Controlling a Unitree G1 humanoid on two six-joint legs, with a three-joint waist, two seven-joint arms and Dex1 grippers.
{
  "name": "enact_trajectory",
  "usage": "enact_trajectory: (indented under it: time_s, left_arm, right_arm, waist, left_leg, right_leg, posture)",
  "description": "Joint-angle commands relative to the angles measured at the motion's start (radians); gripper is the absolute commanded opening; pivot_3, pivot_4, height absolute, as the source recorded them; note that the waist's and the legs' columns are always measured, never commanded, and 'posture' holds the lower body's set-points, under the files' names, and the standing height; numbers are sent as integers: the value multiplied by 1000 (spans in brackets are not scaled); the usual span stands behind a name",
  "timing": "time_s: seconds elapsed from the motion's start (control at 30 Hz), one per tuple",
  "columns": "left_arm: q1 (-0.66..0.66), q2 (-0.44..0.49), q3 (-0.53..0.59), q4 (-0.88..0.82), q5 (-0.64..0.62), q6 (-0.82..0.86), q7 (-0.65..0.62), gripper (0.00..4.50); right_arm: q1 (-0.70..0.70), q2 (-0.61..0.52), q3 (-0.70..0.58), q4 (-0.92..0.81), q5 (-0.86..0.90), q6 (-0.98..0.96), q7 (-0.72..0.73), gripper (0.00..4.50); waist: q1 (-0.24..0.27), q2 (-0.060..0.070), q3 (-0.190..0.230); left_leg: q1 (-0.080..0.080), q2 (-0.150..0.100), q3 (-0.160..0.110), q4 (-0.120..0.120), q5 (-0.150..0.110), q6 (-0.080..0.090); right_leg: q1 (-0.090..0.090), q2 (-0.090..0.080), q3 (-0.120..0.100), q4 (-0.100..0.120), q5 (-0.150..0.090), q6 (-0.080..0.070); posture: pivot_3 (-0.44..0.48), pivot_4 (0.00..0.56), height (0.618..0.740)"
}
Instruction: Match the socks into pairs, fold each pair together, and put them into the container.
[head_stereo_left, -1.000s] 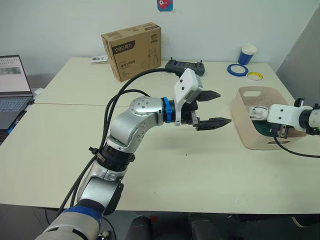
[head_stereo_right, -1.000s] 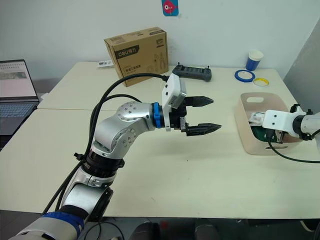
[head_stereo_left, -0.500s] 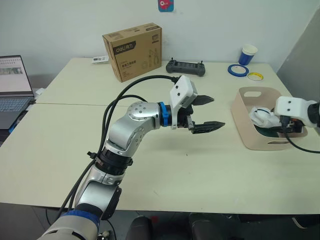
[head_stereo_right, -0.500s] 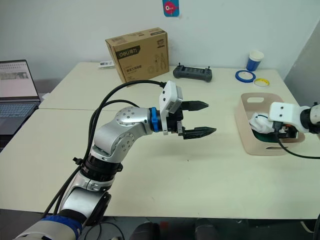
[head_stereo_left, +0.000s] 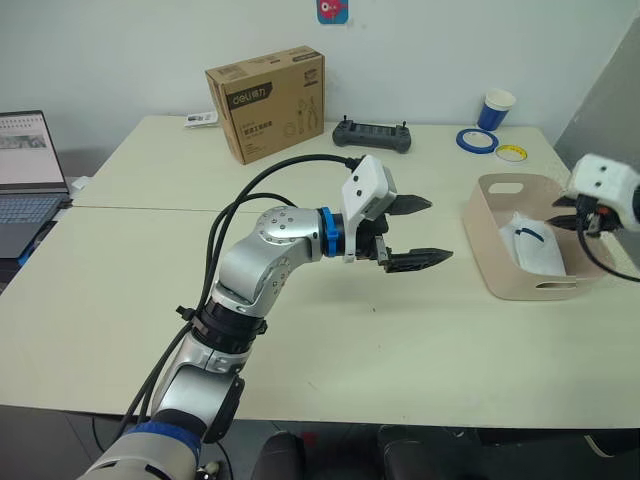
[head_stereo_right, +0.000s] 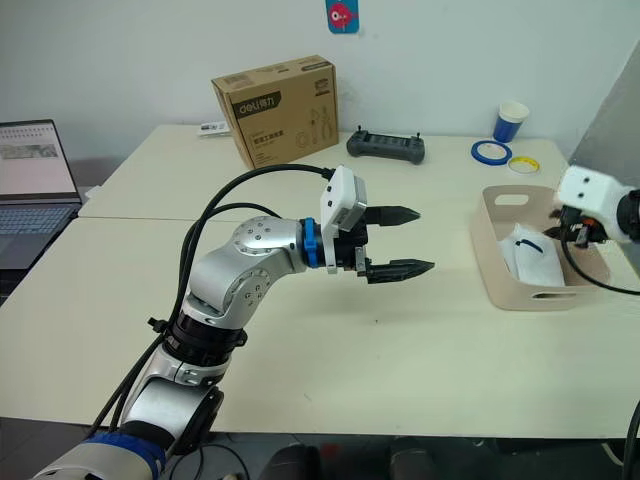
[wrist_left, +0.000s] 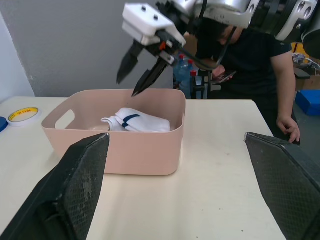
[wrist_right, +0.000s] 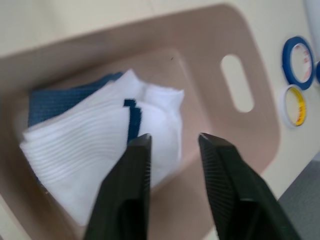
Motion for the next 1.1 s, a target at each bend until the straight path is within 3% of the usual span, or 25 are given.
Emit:
enact_trajectory:
  time_s: [0.03, 0.13, 0.3, 0.6, 0.8, 1.0, 1.1]
  left_arm:
    - [-16, 1, 9, -29, -3, 0, -5, 4500]
    - [-15, 3, 10, -28, -3, 3, -6, 4500]
    - [-11, 4, 7, -30, 0, 2, -7, 4500]
    - [16, 37, 21, -40, -2, 1, -7, 4500]
    - [63, 72, 56, -75, 0, 9, 33, 4500]
    - [159, 199, 159, -89, 15, -26, 53, 4500]
    - [239, 250, 229, -106, 17, -28, 81, 4500]
  right_arm:
    - [2, 32, -3, 34, -25, -41, -68, 153]
    - [-7, 104, 17, 109, -65, -61, -166, 55]
    - [-4, 162, 39, 205, -97, -95, -205, 55]
    - [-52, 105, 16, 198, -92, -114, -160, 55]
    - [-106, 55, -74, 27, 29, 53, -24, 55]
    - [-40, 214, -222, -408, 310, 455, -41, 55]
    - [31, 330, -267, -610, 400, 599, -148, 579]
  waist:
    - [-3, 0, 0]
    - [-6, 0, 0]
    - [-4, 0, 0]
    - [-2, 0, 0]
    - [-9, 1, 0]
    - [-27, 1, 0]
    - [-28, 1, 0]
  left_leg:
    - [0, 0, 0, 0, 0, 0]
    - [2, 0, 0, 0, 0, 0]
    - [3, 0, 0, 0, 0, 0]
    - [3, 0, 0, 0, 0, 0]
    - [3, 0, 1, 0, 0, 0]
    - [6, 4, -3, -1, 0, 0]
    - [6, 4, -3, -1, 0, 0]
  right_leg:
    - [0, 0, 0, 0, 0, 0]
    - [1, 0, 1, 1, 0, 0]
    - [1, 0, 1, 1, 0, 0]
    - [2, 0, 1, 1, 0, 0]
    - [1, 0, 1, 1, 0, 0]
    - [2, 5, 0, 4, 1, -1]
    - [3, 5, -1, 4, 1, -1]
  posture:
    - [0, 150, 740]
    - [0, 150, 740]
    - [0, 150, 740]
    - [0, 150, 740]
    - [0, 150, 740]
    - [0, 150, 740]
    - [0, 150, 740]
